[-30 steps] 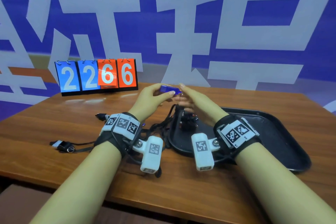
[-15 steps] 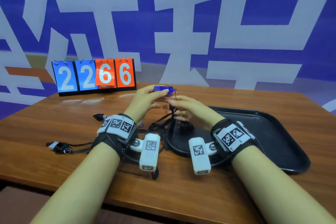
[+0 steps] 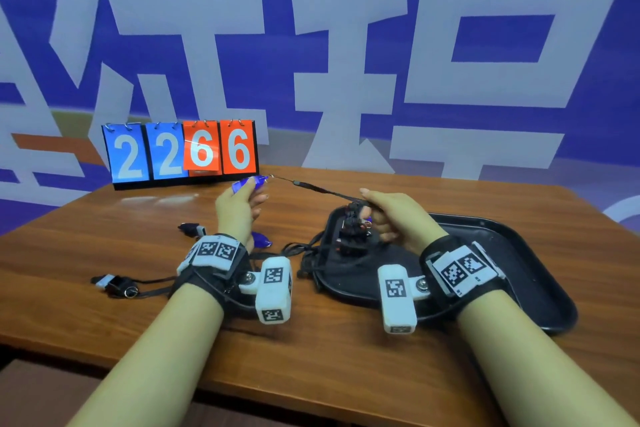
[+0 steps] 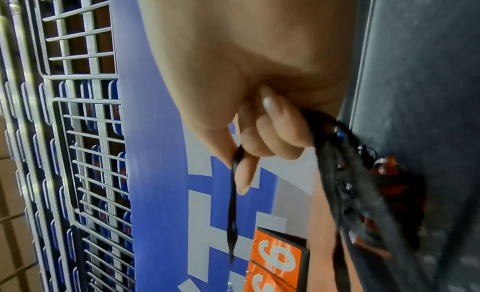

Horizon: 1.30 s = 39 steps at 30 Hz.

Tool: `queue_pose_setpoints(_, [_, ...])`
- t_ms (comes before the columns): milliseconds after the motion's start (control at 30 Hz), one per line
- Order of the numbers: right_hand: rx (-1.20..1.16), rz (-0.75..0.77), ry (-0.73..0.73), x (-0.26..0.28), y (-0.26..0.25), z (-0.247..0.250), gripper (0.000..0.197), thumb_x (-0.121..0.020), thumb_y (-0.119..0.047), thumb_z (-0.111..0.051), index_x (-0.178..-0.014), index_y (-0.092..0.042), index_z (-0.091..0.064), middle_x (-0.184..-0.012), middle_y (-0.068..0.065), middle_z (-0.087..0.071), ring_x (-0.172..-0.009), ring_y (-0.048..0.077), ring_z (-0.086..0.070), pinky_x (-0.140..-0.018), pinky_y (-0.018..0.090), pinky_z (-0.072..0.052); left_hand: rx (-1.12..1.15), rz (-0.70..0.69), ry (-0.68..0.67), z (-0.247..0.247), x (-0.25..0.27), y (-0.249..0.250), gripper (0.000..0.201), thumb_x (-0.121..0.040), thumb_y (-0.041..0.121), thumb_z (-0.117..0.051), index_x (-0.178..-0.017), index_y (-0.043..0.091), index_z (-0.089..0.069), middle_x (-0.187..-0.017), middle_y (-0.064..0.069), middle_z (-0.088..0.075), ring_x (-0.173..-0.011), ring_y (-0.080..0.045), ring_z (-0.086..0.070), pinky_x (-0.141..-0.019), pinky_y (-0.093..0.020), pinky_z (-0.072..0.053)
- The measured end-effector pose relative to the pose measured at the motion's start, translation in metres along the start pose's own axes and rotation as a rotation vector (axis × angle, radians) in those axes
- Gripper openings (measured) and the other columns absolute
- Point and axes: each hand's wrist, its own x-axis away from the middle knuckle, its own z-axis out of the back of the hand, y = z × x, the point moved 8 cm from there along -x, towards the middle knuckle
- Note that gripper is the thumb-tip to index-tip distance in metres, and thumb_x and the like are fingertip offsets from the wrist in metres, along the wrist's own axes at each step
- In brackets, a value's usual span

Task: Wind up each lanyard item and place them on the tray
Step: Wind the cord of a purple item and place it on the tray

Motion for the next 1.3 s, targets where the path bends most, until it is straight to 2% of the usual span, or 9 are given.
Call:
queue_pose_setpoints(133, [0.544,0.029,-0.001,0.008,-0.005,-0.004,0.077,-0.097,-0.061,-0.035,-0.050,-0.008,-0.065,-0.046,0.003,-0.061,-0.044,0.012,-0.057,-0.059,0.022,-0.044,0.006,0.013,-0.133,-0.019,0.011,0.006,0.016,-0.099,0.022,-0.057,-0.106,0.010,-0.064,-0.087,-0.002,-0.070,-0.068,-0.008,-0.065,-0.058,-0.018,-0.041])
queue_pose_setpoints(267, [0.365,0.102,0.088,-0.004,-0.006,-0.007,0.045,-0.099,-0.041,-0.043,-0.085,-0.014,-0.076,-0.085,0.000,-0.076,-0.086,0.018,-0.068,-0.074,0.028,-0.044,-0.099,0.005,-0.301,-0.046,0.026,0.013,0.019,-0.100,0.026,-0.055,-0.108,0.011,-0.064,-0.086,-0.002,-0.070,-0.070,-0.012,-0.064,-0.062,-0.021,-0.044])
queue_pose_setpoints(333, [0.196,0.112,-0.011,-0.010,-0.010,-0.025,0.027,-0.099,-0.028,-0.047,-0.109,-0.016,-0.070,-0.108,0.003,-0.072,-0.106,0.020,-0.064,-0.090,0.031,-0.046,-0.143,-0.008,-0.389,-0.059,0.034,0.016,0.015,-0.099,0.025,-0.056,-0.099,0.014,-0.065,-0.075,0.000,-0.066,-0.064,-0.013,-0.060,-0.064,-0.023,-0.043])
queue_pose_setpoints(433, [0.163,0.084,-0.225,-0.011,-0.010,-0.054,0.051,-0.089,-0.030,-0.064,-0.137,-0.022,-0.050,-0.128,-0.003,-0.060,-0.120,0.012,-0.054,-0.103,0.031,-0.040,-0.123,0.014,-0.492,-0.073,0.043,0.016,0.014,-0.098,0.022,-0.058,-0.090,0.014,-0.065,-0.066,0.001,-0.057,-0.059,-0.012,-0.052,-0.064,-0.024,-0.041])
queue_pose_setpoints(533, [0.244,0.170,-0.209,-0.012,-0.014,-0.055,0.031,-0.090,-0.019,-0.067,-0.119,-0.012,-0.062,-0.108,0.001,-0.066,-0.088,-0.001,-0.062,-0.079,0.016,-0.045,-0.037,0.084,-0.500,-0.079,0.042,0.011,0.013,-0.098,0.020,-0.057,-0.090,0.012,-0.065,-0.063,0.002,-0.049,-0.056,-0.012,-0.049,-0.063,-0.025,-0.043])
queue_pose_setpoints(633, [0.041,0.164,-0.169,-0.010,-0.012,-0.047,0.010,-0.097,-0.009,-0.056,-0.099,-0.004,-0.065,-0.075,0.006,-0.061,-0.058,0.008,-0.061,-0.054,0.012,-0.045,0.005,0.150,-0.445,-0.077,0.037,0.002,0.015,-0.100,0.023,-0.055,-0.093,0.013,-0.062,-0.060,0.004,-0.041,-0.054,-0.012,-0.048,-0.058,-0.023,-0.044])
queue_pose_setpoints(833, [-0.239,0.142,-0.130,-0.015,0.006,-0.027,0.028,-0.103,-0.011,-0.045,-0.120,0.001,-0.063,-0.071,0.001,-0.043,-0.053,0.009,-0.041,-0.060,0.024,-0.051,0.101,0.219,-0.327,-0.072,0.026,-0.023,0.030,-0.106,0.031,-0.039,-0.095,0.010,-0.057,-0.059,0.001,-0.040,-0.054,-0.016,-0.050,-0.054,-0.024,-0.045])
queue_pose_setpoints(1033, [-0.190,0.267,-0.022,-0.010,-0.004,-0.007,0.026,-0.102,-0.016,-0.050,-0.125,-0.014,-0.061,-0.086,0.001,-0.070,-0.058,0.008,-0.050,-0.058,0.019,-0.042,0.103,0.168,-0.397,-0.078,0.026,-0.031,0.020,-0.104,0.018,-0.047,-0.102,0.006,-0.062,-0.084,-0.009,-0.071,-0.074,-0.021,-0.071,-0.071,-0.027,-0.056])
queue_pose_setpoints(1300, [-0.193,0.255,-0.058,-0.013,-0.006,-0.024,0.005,-0.097,-0.016,-0.060,-0.098,-0.011,-0.060,-0.094,0.008,-0.075,-0.062,0.009,-0.060,-0.060,0.020,-0.050,-0.022,0.118,-0.624,-0.098,0.047,-0.043,0.029,-0.106,0.016,-0.040,-0.107,0.006,-0.067,-0.099,-0.010,-0.076,-0.090,-0.020,-0.073,-0.085,-0.031,-0.058])
